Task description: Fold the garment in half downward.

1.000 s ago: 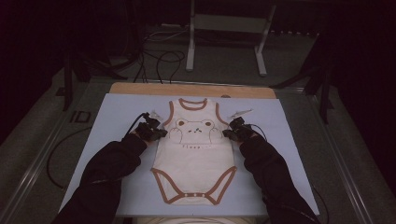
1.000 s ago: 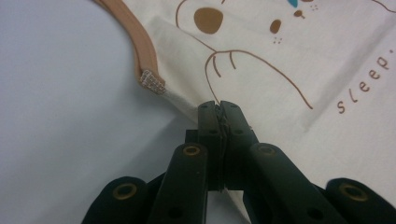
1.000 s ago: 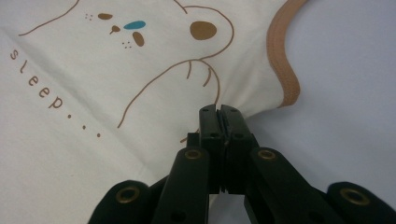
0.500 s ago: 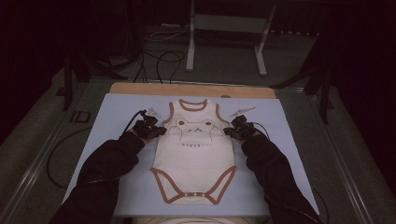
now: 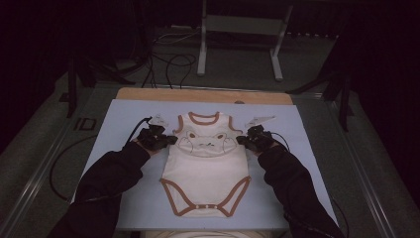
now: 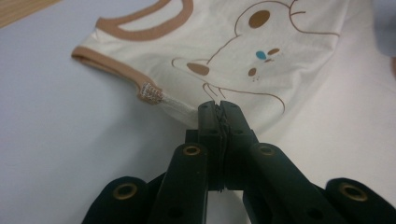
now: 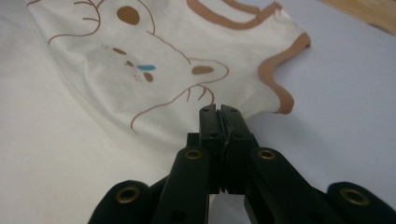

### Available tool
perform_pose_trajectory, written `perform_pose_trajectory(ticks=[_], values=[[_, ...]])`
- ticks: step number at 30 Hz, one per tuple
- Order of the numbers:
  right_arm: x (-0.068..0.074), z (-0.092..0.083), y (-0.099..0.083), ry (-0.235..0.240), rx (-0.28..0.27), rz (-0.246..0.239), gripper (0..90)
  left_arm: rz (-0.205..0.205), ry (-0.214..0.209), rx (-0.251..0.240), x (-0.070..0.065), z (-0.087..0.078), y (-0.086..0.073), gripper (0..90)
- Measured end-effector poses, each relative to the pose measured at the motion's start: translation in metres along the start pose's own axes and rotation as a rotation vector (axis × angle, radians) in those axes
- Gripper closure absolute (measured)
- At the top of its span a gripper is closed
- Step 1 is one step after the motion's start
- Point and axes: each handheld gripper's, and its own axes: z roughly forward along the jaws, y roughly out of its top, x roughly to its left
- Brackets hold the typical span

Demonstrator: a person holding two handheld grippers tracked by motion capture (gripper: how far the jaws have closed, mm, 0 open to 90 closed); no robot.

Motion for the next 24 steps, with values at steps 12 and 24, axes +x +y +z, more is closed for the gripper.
perform_pose_trajectory(ticks=[12, 24], values=[[0.029, -0.046, -0.018, 0.052, -0.071, -0.015, 89.4, 0.06, -0.05, -0.028, -0.034, -0.036, -0.022, 89.7], [0.055, -0.063, -0.059, 0.098, -0.041, -0.006, 89.4, 0.095, -0.069, 0.011, -0.069, -0.046, -0.055, 89.6]])
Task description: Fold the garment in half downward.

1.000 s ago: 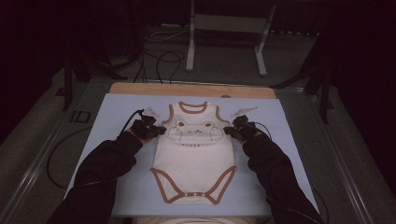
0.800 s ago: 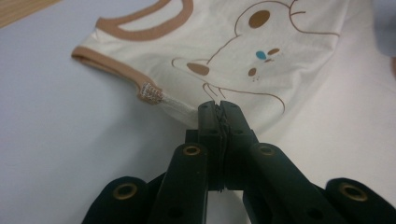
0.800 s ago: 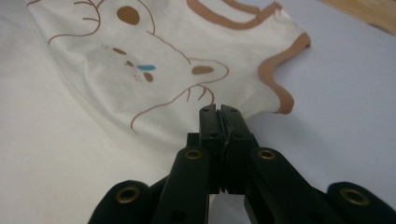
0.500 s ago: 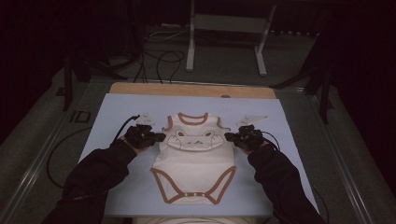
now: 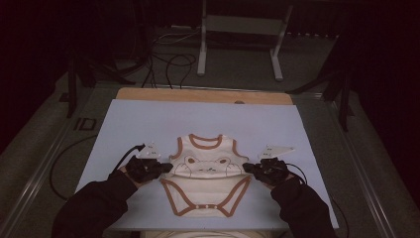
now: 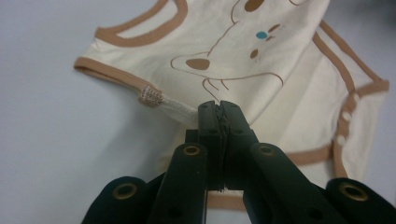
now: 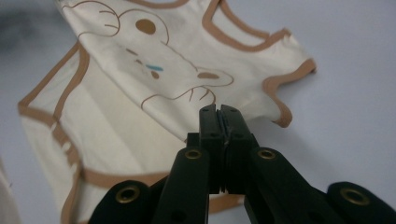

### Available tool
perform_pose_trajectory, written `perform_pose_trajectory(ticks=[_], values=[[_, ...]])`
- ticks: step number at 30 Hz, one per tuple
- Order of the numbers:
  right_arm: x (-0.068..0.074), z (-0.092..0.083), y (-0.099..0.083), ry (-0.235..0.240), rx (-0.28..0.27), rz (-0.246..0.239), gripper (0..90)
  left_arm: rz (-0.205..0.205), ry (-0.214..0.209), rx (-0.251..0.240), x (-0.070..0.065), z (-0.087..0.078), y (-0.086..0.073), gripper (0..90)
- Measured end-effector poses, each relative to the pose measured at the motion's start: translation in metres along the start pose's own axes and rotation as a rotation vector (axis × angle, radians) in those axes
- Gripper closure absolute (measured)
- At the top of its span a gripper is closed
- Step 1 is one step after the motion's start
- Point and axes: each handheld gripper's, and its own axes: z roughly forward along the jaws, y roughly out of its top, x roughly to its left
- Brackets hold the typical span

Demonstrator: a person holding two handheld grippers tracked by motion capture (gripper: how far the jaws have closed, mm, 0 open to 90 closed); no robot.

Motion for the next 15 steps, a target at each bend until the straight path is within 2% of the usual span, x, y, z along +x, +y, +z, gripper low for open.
perform_pose_trajectory(ticks=[6, 13, 15], values=[[0.0, 0.002, -0.018, 0.033, 0.023, 0.054, 89.4, -0.006, -0.026, 0.015, -0.013, 0.003, -0.015, 89.5], [0.007, 0.001, -0.031, 0.061, 0.025, 0.062, 89.3, -0.041, -0.055, 0.019, -0.017, 0.008, -0.029, 89.5], [0.008, 0.002, -0.035, 0.062, 0.031, 0.067, 89.3, -0.04, -0.062, 0.028, -0.018, 0.011, -0.034, 89.4]])
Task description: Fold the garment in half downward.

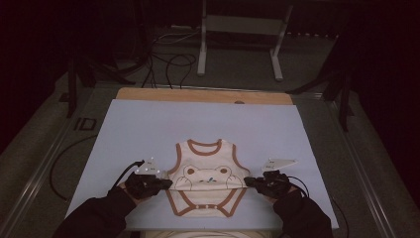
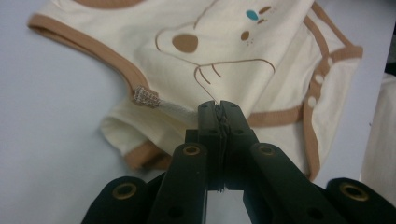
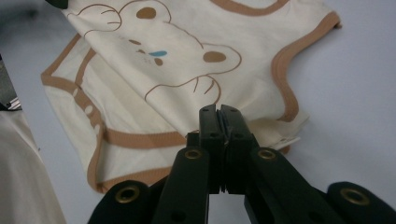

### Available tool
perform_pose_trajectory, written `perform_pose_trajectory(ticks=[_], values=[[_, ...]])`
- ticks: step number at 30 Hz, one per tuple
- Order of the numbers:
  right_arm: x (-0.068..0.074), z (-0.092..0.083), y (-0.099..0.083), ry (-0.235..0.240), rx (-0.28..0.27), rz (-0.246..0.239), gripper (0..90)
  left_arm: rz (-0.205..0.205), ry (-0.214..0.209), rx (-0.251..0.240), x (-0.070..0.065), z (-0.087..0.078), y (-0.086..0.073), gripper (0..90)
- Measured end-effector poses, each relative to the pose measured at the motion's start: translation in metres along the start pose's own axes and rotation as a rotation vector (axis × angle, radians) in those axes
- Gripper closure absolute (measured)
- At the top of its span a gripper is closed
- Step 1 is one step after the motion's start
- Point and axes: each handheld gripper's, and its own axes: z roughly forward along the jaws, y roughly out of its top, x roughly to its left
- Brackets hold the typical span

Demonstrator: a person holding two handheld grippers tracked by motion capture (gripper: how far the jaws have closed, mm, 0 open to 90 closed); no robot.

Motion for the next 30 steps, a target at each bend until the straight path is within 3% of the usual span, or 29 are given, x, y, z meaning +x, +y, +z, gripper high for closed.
perform_pose_trajectory(ticks=[15, 22, 30], values=[[0.005, 0.013, -0.021, 0.009, 0.056, 0.009, 89.1, -0.014, -0.002, 0.04, -0.003, 0.016, -0.019, 89.1], [0.005, 0.019, -0.028, 0.003, 0.098, -0.004, 88.9, -0.002, 0.004, 0.043, -0.005, 0.016, -0.022, 89.0], [0.005, 0.021, -0.03, 0.004, 0.096, -0.01, 88.5, -0.013, -0.002, 0.038, -0.004, 0.016, -0.022, 88.4]])
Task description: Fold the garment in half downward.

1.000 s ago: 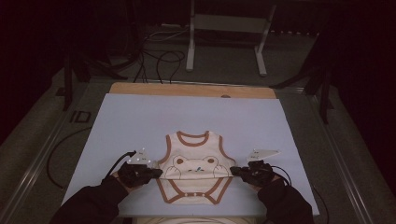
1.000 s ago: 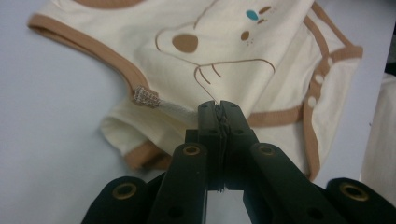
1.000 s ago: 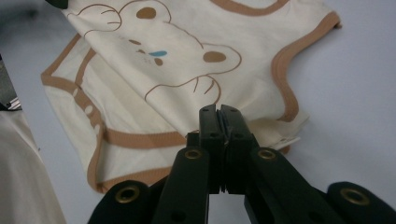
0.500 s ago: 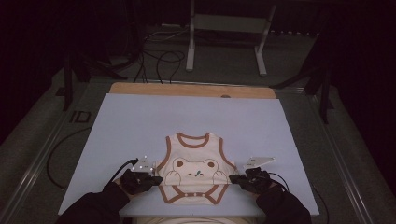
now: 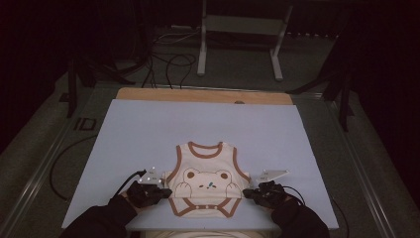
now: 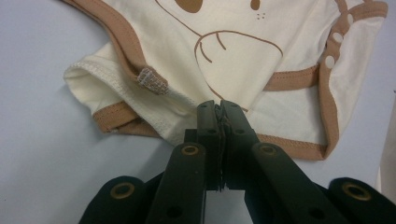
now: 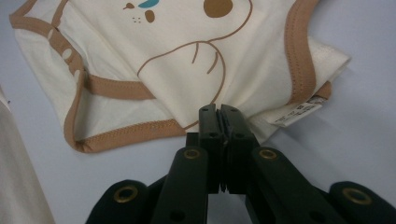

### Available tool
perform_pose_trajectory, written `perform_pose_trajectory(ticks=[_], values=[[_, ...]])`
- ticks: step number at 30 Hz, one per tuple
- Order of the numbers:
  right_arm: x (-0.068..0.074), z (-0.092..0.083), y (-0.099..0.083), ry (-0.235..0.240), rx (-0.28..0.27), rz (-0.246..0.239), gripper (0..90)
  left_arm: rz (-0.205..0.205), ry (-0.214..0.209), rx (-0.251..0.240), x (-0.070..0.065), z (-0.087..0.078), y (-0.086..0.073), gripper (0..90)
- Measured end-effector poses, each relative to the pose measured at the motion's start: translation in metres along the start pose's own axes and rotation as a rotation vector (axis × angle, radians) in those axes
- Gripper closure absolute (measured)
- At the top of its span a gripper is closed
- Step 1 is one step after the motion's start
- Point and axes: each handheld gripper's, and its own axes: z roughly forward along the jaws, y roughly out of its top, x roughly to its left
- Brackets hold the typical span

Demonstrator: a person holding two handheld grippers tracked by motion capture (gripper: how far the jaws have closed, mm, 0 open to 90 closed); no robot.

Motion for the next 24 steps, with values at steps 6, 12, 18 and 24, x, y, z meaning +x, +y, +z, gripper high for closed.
perform_pose_trajectory(ticks=[6, 12, 18, 24], values=[[0.001, -0.002, 0.001, 0.01, -0.008, -0.007, 83.6, 0.008, 0.001, 0.008, 0.0, 0.0, 0.001, 87.0], [0.003, -0.009, 0.005, 0.008, -0.049, -0.015, 65.4, 0.033, 0.007, 0.008, -0.006, -0.001, 0.002, 74.7], [0.005, -0.015, 0.011, 0.02, -0.097, -0.018, 46.0, 0.031, 0.02, -0.015, -0.008, -0.007, 0.006, 60.9], [0.006, -0.019, 0.014, 0.039, -0.11, -0.023, 33.2, 0.038, 0.006, -0.048, -0.007, -0.015, 0.011, 51.3]])
